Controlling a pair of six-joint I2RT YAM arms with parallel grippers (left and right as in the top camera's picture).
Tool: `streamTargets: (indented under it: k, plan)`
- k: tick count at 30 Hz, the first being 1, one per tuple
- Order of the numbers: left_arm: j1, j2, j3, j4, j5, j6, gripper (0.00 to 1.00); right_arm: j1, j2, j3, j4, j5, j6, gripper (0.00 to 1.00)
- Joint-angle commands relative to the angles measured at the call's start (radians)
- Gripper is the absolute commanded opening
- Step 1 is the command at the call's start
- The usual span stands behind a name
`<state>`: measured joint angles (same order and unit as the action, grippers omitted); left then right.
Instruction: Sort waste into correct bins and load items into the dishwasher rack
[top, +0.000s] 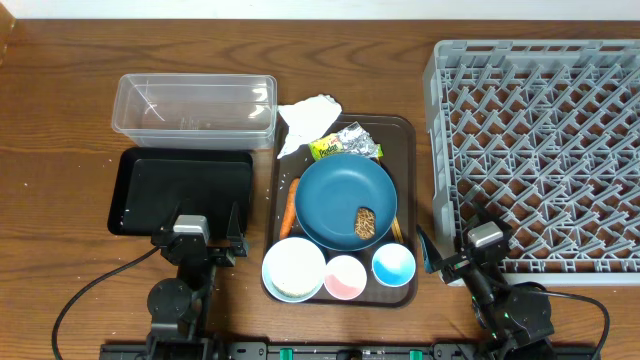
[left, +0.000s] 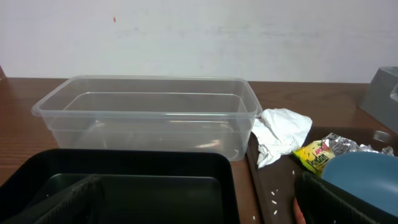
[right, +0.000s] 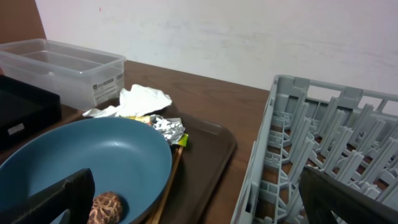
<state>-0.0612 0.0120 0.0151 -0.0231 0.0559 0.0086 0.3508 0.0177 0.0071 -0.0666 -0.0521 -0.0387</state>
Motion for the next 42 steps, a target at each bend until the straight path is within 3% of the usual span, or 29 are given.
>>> streamTargets:
  k: [1,11,18,21,24,30,36,39,42]
  plan:
    - [-0.003,0.000,-0.011,-0.043,-0.013,0.020,0.98,-0.005,0.002,-0.002,-0.005,0.011,-0.019,0.99]
    - [-0.003,-0.001,-0.011,-0.037,-0.011,0.015,0.98,-0.005,0.002,-0.002,0.011,0.012,-0.019,0.99]
    - [-0.003,0.000,0.042,0.078,0.075,-0.026,0.98,-0.006,0.002,0.020,0.150,0.062,0.033,0.99]
    - [-0.003,0.033,0.132,0.028,0.075,-0.067,0.98,-0.006,0.026,0.103,0.089,0.131,0.147,0.99]
    - [-0.003,0.129,0.258,-0.085,0.076,-0.074,0.98,-0.006,0.101,0.211,0.016,0.154,0.154,0.99]
    - [-0.003,0.483,0.599,-0.319,0.129,-0.074,0.98,-0.006,0.447,0.550,-0.145,0.159,0.119,0.99]
    - [-0.013,0.858,0.963,-0.642,0.229,-0.074,0.98,-0.005,0.919,1.011,-0.507,0.069,0.104,0.99]
    - [-0.042,0.992,1.083,-0.782,0.229,-0.074,0.98,-0.005,1.114,1.197,-0.640,0.031,0.056,0.99]
    - [-0.062,1.079,1.120,-0.820,0.271,-0.104,0.98,-0.005,1.252,1.318,-0.694,-0.064,0.061,0.99]
